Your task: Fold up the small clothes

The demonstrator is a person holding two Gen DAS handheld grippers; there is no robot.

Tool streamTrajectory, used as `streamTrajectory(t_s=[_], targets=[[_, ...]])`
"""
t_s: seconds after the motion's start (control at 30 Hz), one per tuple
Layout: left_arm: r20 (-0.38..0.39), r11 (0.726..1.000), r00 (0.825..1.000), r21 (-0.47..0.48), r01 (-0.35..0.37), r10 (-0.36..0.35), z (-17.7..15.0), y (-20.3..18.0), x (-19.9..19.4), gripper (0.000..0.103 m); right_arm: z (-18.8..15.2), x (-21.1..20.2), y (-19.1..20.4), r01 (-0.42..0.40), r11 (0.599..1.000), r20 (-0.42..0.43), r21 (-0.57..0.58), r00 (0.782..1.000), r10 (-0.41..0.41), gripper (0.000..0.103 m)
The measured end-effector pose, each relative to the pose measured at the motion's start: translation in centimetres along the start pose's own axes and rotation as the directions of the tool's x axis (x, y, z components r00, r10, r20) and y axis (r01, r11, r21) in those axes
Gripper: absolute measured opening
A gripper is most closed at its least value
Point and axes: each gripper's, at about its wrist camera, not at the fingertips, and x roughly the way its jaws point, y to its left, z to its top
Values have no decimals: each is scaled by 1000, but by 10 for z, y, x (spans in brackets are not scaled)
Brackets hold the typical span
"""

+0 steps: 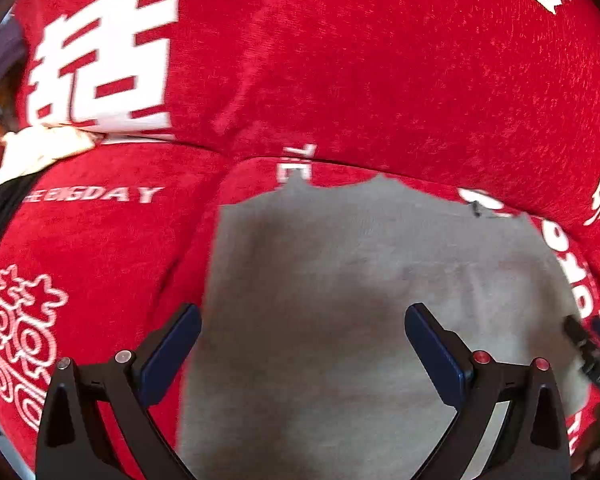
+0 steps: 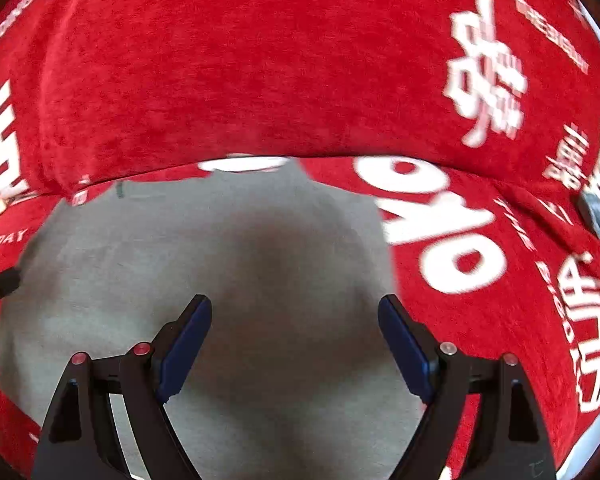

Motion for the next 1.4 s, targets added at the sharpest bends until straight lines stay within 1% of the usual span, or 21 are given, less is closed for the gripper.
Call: streamTrajectory(t_s=[0.1, 0.2, 0.23, 0.27, 0.33, 0.4, 0.43, 0.53, 0.63, 0.77, 0.87, 0.93, 0.97, 1.03, 1.13, 1.17, 1.2, 1.23, 1.27, 1.33, 1.4], targets=[[-60, 999, 998, 46, 21, -18, -1, -23, 22, 102, 10, 14, 33, -32, 996, -14, -84, 999, 31, 88], [-121, 998, 992, 59, -33, 40, -6, -28, 50, 102, 14, 43, 46, -55, 994, -81, -91, 996, 47, 87], [-98, 998, 994, 57, -35, 40, -6, -28, 51, 102, 14, 52, 45, -54, 995, -95, -83, 994, 46, 88], [-83, 997, 995, 62, -41, 46, -5, -28, 51, 102, 15, 55, 41, -56, 995, -75, -77, 996, 50, 90], [-102, 997, 994, 68, -33, 40, -1, -27, 51, 102, 21, 58, 33, -40, 997, -65, -68, 997, 35, 90], [-106, 996, 993, 66, -54, 61, 7, -21, 47, 102, 28, 58, 17, -27, 999, -75, -25, 997, 25, 90], [-99, 997, 993, 55, -63, 68, 10, -14, 42, 102, 31, 54, 5, -13, 1000, -79, 9, 997, 14, 90], [-67, 1000, 998, -26, 2, -4, 13, 24, 16, 102, 30, 32, -28, -20, 998, -53, 67, 998, 23, 91], [-102, 997, 995, -81, 2, -10, 3, 69, 14, 102, 15, 17, -57, -23, 993, -41, 120, 999, 28, 91], [-167, 989, 985, -145, 26, -51, -13, 97, 25, 102, 2, 13, -74, -31, 984, -49, 174, 998, 40, 91], [-186, 978, 972, -173, 112, -145, -22, 91, 35, 102, -1, 9, -62, -48, 984, -42, 170, 998, 56, 91], [-222, 972, 959, -188, 137, -178, -24, 82, 46, 102, -1, 3, -42, -49, 992, -32, 118, 998, 53, 91], [-197, 978, 969, -172, 114, -148, -23, 76, 46, 102, -1, 0, -34, -43, 995, -25, 93, 999, 45, 91], [-197, 980, 969, -157, 122, -152, -19, 68, 48, 102, -2, -4, -16, -35, 999, -13, 42, 999, 36, 91], [-207, 983, 967, -138, 119, -146, -14, 56, 50, 102, -4, -7, 7, -57, 998, -3, 0, 998, 57, 91], [-208, 985, 968, -123, 120, -143, -13, 52, 50, 96, -5, -6, 15, -63, 998, -7, -16, 998, 63, 91], [-187, 986, 971, -100, 130, -147, -12, 47, 46, 85, -7, -5, 21, -64, 997, -16, -31, 998, 63, 91], [-164, 987, 975, -78, 141, -153, -11, 43, 40, 66, -8, -4, 29, -61, 997, -22, -55, 998, 60, 91], [-154, 989, 978, -71, 129, -139, -8, 42, 37, 51, -10, -4, 37, -57, 995, -24, -81, 998, 55, 91], [-133, 990, 982, -63, 129, -136, -7, 42, 29, 36, -13, -6, 49, -49, 991, -20, -127, 999, 47, 91], [-129, 992, 984, -49, 116, -122, -6, 39, 25, 32, -13, -7, 59, -47, 986, -17, -158, 999, 44, 91]])
